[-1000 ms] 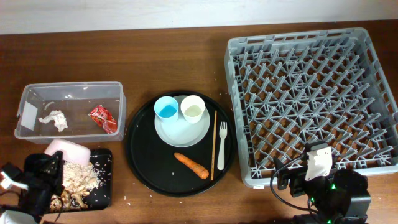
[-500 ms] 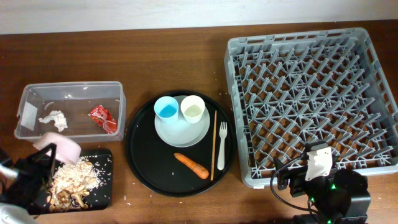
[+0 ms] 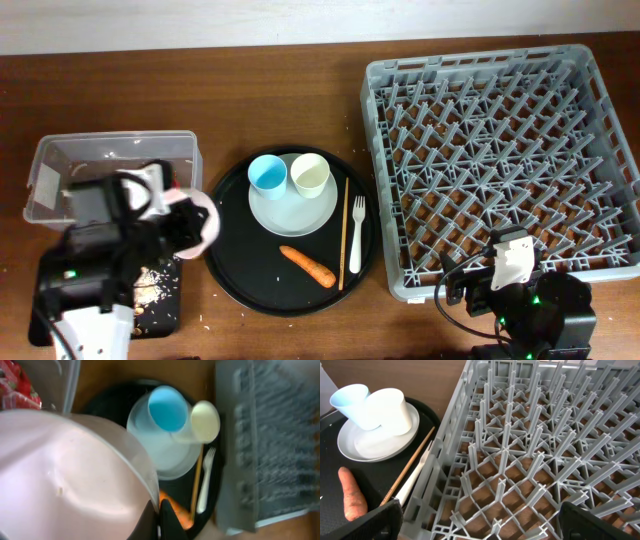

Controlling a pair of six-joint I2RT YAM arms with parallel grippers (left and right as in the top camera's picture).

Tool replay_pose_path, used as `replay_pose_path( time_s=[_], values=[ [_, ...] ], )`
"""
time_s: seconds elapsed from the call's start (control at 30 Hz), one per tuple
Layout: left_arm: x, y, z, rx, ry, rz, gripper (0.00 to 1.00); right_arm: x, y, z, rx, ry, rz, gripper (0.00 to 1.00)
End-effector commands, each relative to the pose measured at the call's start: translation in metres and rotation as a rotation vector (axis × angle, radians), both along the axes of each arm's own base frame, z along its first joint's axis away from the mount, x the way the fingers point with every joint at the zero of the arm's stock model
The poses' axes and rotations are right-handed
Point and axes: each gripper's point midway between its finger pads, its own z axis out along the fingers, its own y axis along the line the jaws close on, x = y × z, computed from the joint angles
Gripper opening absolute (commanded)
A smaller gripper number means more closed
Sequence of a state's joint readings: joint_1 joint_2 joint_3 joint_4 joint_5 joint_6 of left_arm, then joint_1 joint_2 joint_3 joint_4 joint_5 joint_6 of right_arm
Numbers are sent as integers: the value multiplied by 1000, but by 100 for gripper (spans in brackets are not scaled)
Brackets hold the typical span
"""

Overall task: Sort waste into correct bins and load items into the dishwasher rack
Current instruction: 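Carry the empty pink bowl back and set it on the serving tray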

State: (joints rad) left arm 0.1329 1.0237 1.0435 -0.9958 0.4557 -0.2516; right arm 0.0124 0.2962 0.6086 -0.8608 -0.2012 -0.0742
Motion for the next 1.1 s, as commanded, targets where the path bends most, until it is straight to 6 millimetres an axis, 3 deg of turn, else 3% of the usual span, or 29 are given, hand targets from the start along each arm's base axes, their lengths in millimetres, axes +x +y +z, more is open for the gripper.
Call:
replay_pose_path(
  time_s=[0.0, 0.13, 0.3, 0.37, 0.5, 0.63, 0.67, 0.73, 0.8, 0.9, 0.97, 1.07],
  values=[
    [-10, -14, -9, 150, 49, -32, 0, 0, -1, 4, 10, -9, -11, 99],
    [-24, -45, -30, 215, 128, -178, 0, 0, -1, 4, 10, -9, -11, 99],
    [-32, -81, -80, 242, 256, -309, 0, 0, -1, 4, 10, -9, -11, 99],
    [-36, -97, -109, 266, 318, -372, 0, 0, -1, 4, 10, -9, -11, 99],
    [-37, -92, -146, 369, 434, -368, 0, 0, -1, 4, 10, -9, -11, 99],
    [-36, -93, -161, 383, 480, -373, 1, 0, -1, 4, 10, -9, -11, 99],
    [-35, -93, -163, 383, 482, -373, 2, 0, -1, 4, 10, -9, -11, 99],
    [-34, -94, -164, 383, 481, -373, 37, 0, -1, 4, 10, -9, -11, 99],
    [-33, -94, -163, 383, 476, -372, 49, 0, -1, 4, 10, -9, -11, 99],
    [-19, -101, -146, 368, 428, -368, 51, 0, -1, 4, 10, -9, -11, 99],
    [-9, -108, -124, 347, 382, -366, 51, 0, -1, 4, 10, -9, -11, 99],
    [-14, -126, -103, 284, 352, -344, 51, 0, -1, 4, 10, -9, -11, 99]
  ],
)
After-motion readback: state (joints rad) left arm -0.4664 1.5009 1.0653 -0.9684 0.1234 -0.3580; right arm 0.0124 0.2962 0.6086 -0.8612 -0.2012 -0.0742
